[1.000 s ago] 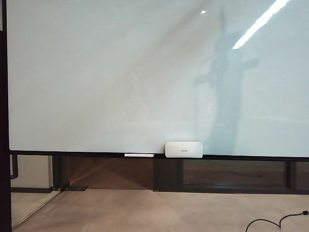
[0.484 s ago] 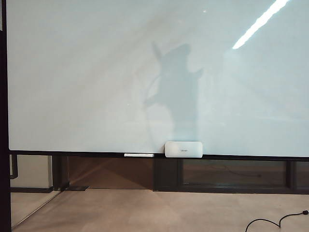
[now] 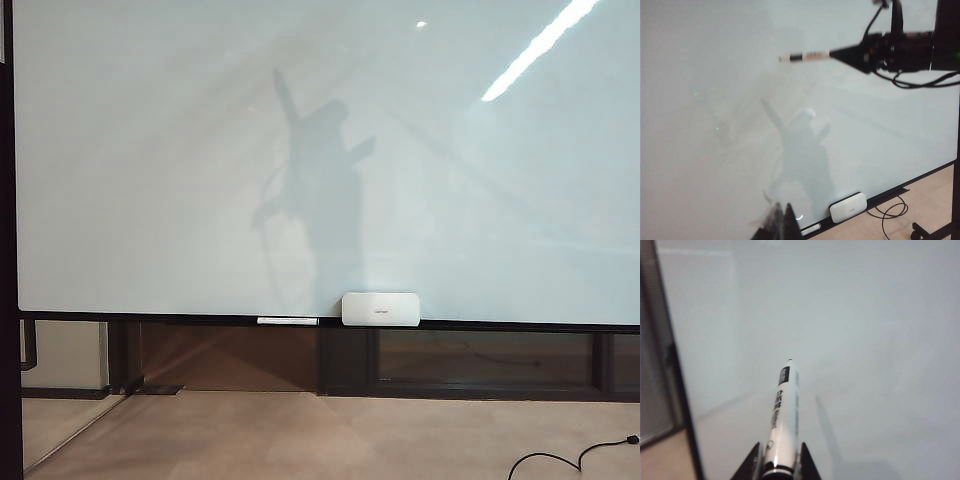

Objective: Reach to the right to find the marker pen, pick it up, and write the number 13 on the whiteboard.

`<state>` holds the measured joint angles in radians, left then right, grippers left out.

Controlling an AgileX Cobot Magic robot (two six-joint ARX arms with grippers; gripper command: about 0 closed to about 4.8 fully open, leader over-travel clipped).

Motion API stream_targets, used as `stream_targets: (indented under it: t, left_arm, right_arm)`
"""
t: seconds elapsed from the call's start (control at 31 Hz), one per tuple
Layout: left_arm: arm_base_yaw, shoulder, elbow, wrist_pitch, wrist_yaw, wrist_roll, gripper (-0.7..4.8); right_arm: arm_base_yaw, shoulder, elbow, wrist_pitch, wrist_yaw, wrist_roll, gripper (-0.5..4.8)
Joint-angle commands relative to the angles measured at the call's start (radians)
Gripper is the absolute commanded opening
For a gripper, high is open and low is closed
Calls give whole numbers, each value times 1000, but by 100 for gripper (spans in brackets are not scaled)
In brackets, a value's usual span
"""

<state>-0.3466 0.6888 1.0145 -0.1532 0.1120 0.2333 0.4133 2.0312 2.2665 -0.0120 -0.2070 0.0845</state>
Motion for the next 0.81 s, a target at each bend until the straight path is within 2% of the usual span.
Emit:
stream_targets:
  t: [0.03, 0.32, 0.65, 0.81]
  left_arm:
    - [0, -2, 3, 13, 5, 24, -5]
    - [0, 50, 3, 38, 4, 23, -5]
    - [0, 89, 3, 101, 5, 21, -5]
    - [0, 103, 3, 106, 5, 22, -5]
  right_arm:
    - [14, -9, 6, 80, 116, -2, -5]
    - [5, 11, 2, 89, 138, -13, -5]
    - [-17, 16, 2, 102, 165, -90, -5]
    - [-36, 45, 3, 202, 156, -97, -5]
